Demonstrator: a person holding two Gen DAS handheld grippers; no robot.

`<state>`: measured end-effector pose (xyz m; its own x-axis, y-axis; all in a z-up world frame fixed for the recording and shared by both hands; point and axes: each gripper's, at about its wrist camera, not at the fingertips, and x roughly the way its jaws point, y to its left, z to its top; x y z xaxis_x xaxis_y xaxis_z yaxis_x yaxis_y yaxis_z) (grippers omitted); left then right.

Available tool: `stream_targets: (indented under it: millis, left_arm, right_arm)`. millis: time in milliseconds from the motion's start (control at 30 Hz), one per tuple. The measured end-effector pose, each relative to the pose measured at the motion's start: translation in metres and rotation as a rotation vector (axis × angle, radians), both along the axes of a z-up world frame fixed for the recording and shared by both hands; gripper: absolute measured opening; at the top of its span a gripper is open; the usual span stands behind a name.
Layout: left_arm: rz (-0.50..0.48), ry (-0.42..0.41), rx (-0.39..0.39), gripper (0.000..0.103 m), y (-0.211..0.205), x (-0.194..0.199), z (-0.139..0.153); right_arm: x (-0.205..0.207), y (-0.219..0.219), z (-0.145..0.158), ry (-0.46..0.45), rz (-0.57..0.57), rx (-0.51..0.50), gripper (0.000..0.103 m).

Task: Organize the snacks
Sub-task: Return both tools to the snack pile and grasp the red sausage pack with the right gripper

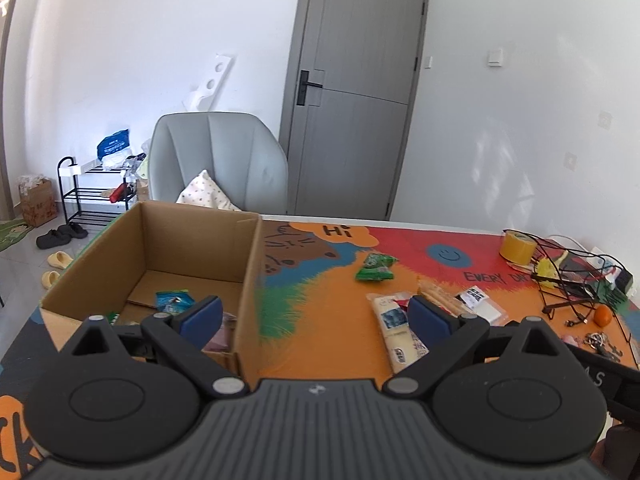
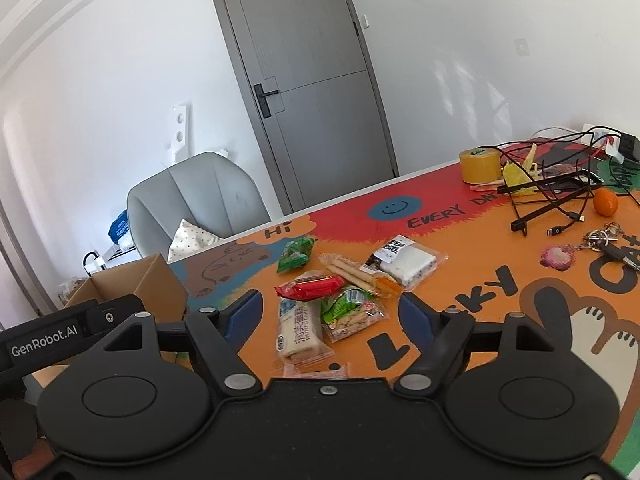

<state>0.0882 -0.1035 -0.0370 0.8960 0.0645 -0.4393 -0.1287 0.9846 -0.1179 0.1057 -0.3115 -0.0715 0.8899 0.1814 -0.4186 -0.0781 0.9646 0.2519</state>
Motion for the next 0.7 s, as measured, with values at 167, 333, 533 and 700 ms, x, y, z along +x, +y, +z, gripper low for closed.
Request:
stream_targets:
  millis: [167,333,533,700]
  left_arm:
    - [-0.019,0.008,0.022,0.097,-0.012,0.005,-0.009]
    - [-0.031,0.011,0.026,0.094,-0.021,0.011,-0.015]
    - [-0.045,0.013,0.031,0.075,-0.028,0.018,-0.022]
    - [-0.065,0.051,0.011,0.062,-0.029,0.024,-0.033]
  right_arm:
    - [0.003,-0.012,-0.012,0.029,-0.013,0.004,0.075]
    - [0.011,-0.022,-0.028,0.076,-0.018,0.033,0.075]
    - [0.022,-0.024,-0.044,0.121,-0.006,0.058,0.075]
    - [0.030,-0.012,-0.056,0.163,0.027,0.051,0.075]
